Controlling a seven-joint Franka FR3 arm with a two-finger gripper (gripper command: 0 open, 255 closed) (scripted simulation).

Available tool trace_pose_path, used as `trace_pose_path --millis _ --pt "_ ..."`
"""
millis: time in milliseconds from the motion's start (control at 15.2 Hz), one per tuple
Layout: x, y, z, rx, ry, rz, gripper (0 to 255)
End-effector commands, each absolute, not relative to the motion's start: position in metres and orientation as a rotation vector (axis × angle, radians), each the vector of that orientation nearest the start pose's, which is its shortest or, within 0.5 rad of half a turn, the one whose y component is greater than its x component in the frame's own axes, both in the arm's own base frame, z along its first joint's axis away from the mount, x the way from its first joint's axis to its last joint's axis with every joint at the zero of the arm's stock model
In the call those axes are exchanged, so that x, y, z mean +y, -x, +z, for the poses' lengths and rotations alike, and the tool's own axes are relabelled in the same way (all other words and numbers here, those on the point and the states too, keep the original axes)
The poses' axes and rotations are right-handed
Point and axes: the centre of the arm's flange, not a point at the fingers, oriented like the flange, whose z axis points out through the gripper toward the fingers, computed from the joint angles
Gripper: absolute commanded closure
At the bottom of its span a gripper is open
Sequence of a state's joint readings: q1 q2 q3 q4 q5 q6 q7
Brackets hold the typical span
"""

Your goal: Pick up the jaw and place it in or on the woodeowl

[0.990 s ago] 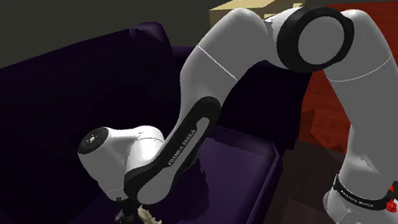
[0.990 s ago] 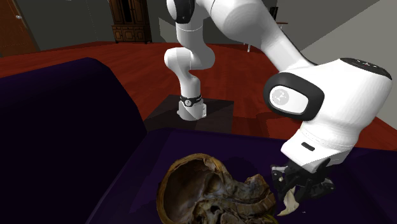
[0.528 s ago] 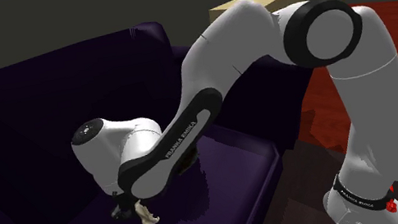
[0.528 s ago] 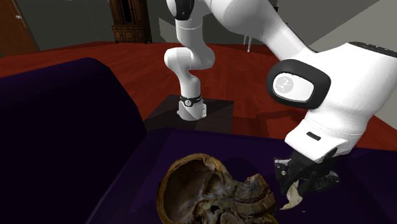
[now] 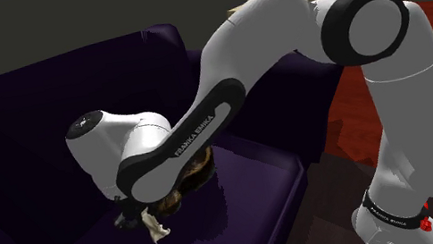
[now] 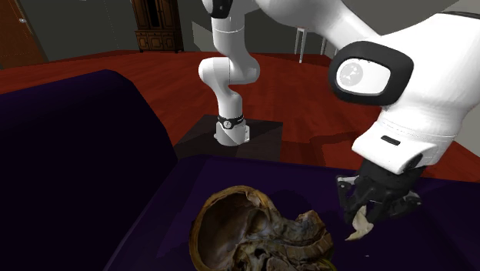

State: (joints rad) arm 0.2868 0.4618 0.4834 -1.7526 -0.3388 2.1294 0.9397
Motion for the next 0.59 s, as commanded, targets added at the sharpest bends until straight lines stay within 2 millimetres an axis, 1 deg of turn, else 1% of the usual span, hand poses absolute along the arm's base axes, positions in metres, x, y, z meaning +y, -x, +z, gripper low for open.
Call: trace_pose_path --millis 0,528 --pt "0.423 -0.497 0.340 0.042 3.205 -0.070 255" --pt "0.423 -0.497 0.383 0.042 3.205 -0.070 255"
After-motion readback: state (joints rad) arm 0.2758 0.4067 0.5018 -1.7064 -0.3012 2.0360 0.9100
